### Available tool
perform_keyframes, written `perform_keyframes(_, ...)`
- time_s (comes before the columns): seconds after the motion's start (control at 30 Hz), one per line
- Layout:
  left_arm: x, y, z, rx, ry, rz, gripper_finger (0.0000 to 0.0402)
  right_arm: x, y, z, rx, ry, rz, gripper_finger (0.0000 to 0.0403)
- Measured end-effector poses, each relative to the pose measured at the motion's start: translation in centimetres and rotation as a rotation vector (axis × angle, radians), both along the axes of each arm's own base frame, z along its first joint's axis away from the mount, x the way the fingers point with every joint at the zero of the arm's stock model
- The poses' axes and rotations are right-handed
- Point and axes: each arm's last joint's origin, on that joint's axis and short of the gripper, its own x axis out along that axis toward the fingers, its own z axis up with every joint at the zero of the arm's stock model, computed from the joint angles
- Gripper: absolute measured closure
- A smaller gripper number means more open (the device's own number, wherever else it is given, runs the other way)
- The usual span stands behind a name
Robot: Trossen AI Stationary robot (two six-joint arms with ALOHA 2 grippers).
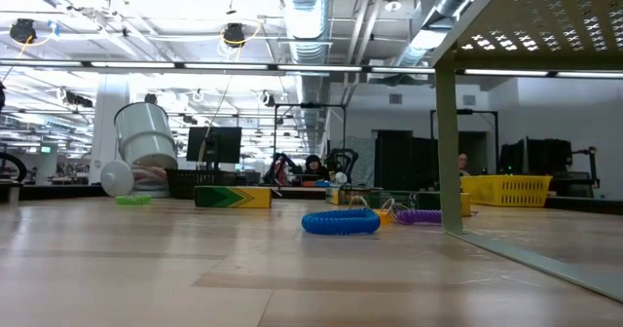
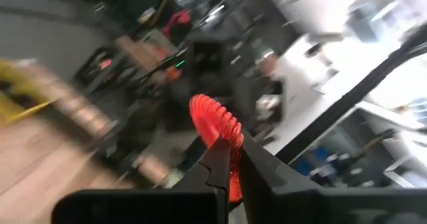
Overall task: Pick & Place Office Desk Supplies
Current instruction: Put the orange spring keychain into the black bin
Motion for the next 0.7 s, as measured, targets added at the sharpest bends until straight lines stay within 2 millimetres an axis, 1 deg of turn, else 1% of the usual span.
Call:
perform_keyframes(0.07,-1.4,0.0,-0.1,-0.002,0.087,0.019,0.0397,0.0,0.0,0.0,0.007,0.002,0.000,0.0225)
perform_keyframes(0.2,-4.0,-0.4,-1.4,-0.014,0.318,0.072,0.0397,0.0,0.0,-0.2,0.009,0.018,0.001,0.0219)
perform_keyframes(0.3,-5.3,-0.9,-2.8,-0.052,0.497,0.099,0.0397,0.1,0.0,-0.3,0.010,0.034,0.000,0.0219)
perform_keyframes(0.4,-5.8,-1.4,-4.2,-0.073,0.643,0.091,0.0397,0.1,-0.1,-0.3,0.019,0.036,-0.014,0.0221)
perform_keyframes(0.43,-5.7,-1.5,-4.7,-0.074,0.690,0.090,0.0397,0.1,-0.1,-0.4,0.019,0.039,-0.015,0.0221)
perform_keyframes(0.57,-4.3,-1.6,-6.5,-0.053,0.818,0.099,0.0398,0.1,-0.4,-0.4,0.020,0.045,-0.027,0.0222)
perform_keyframes(0.63,-3.2,-1.1,-7.1,-0.026,0.841,0.112,0.0398,0.1,-0.5,-0.5,0.020,0.050,-0.031,0.0222)
perform_keyframes(0.7,-2.2,-0.1,-7.9,0.000,0.894,0.127,0.0398,0.1,-0.8,-0.5,0.023,0.050,-0.038,0.0222)
